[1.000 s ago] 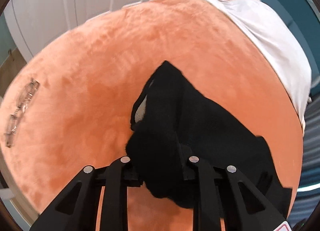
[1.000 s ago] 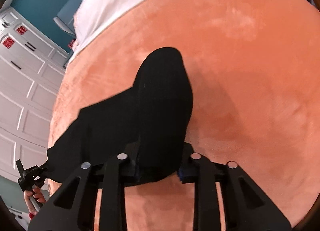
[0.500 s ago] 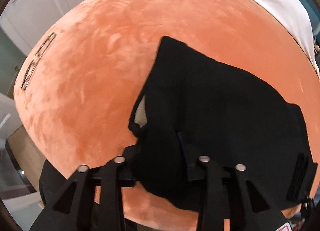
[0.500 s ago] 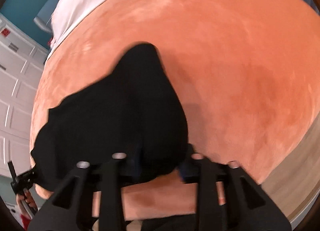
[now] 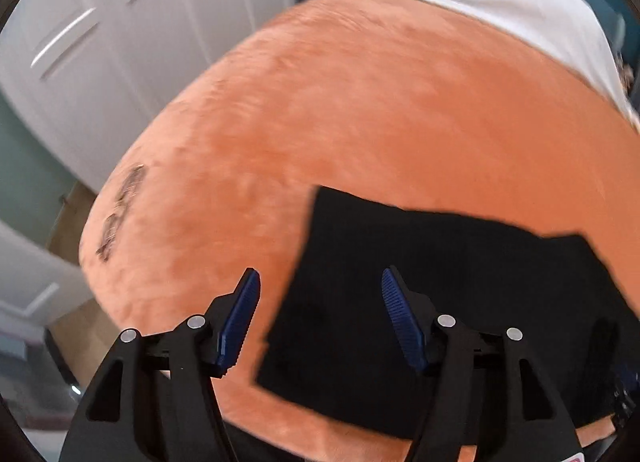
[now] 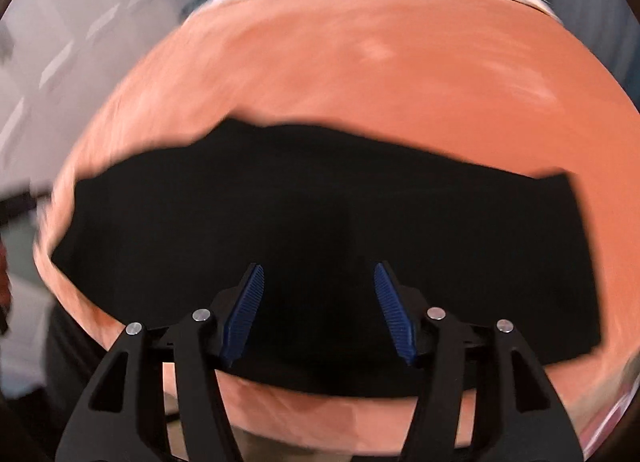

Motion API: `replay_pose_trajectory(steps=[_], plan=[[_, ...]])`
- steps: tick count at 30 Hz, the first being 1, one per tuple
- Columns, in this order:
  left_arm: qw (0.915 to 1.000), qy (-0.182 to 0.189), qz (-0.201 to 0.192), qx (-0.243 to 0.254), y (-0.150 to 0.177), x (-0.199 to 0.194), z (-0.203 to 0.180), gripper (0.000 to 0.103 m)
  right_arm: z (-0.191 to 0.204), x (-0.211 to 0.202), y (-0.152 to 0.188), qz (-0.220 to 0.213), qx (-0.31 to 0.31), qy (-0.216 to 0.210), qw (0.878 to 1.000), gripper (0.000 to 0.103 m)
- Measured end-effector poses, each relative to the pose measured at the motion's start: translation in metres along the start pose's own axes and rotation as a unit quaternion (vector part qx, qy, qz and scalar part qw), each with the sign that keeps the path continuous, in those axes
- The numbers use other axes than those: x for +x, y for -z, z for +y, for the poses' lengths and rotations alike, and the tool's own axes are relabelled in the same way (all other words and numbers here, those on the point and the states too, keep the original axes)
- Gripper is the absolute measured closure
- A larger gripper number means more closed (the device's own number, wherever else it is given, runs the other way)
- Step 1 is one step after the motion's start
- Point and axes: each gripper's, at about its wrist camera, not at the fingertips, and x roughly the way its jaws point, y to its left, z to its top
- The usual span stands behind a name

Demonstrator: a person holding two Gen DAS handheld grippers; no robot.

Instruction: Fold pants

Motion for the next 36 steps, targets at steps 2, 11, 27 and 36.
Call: replay_pose_trajectory(steps=[2,11,27,36], plan=[[0.9992,-0.031,0.005,0.026,0.0,0.025,-0.02,0.041,0.015,0.034,0.0,0.019,-0.022,0.048,0.998,0.089],[0.9977,-0.058,0.005,0.034,-0.018,0.074,-0.007,0.029,0.027,0.006,-0.052,-0.036,0.01,0.003,0.999,0.088],[0.9985,-0.053,0.009,0.007,-0.037,0.107,0.019,0.016,0.073,0.1,-0.135,0.023,0.017,-0.042,0.999,0.098],[0.9985,-0.054,-0.008,0.009,-0.032,0.071,0.017,0.02,0.093,0.082,-0.142,-0.002,0.014,-0.049,0.999,0.096]])
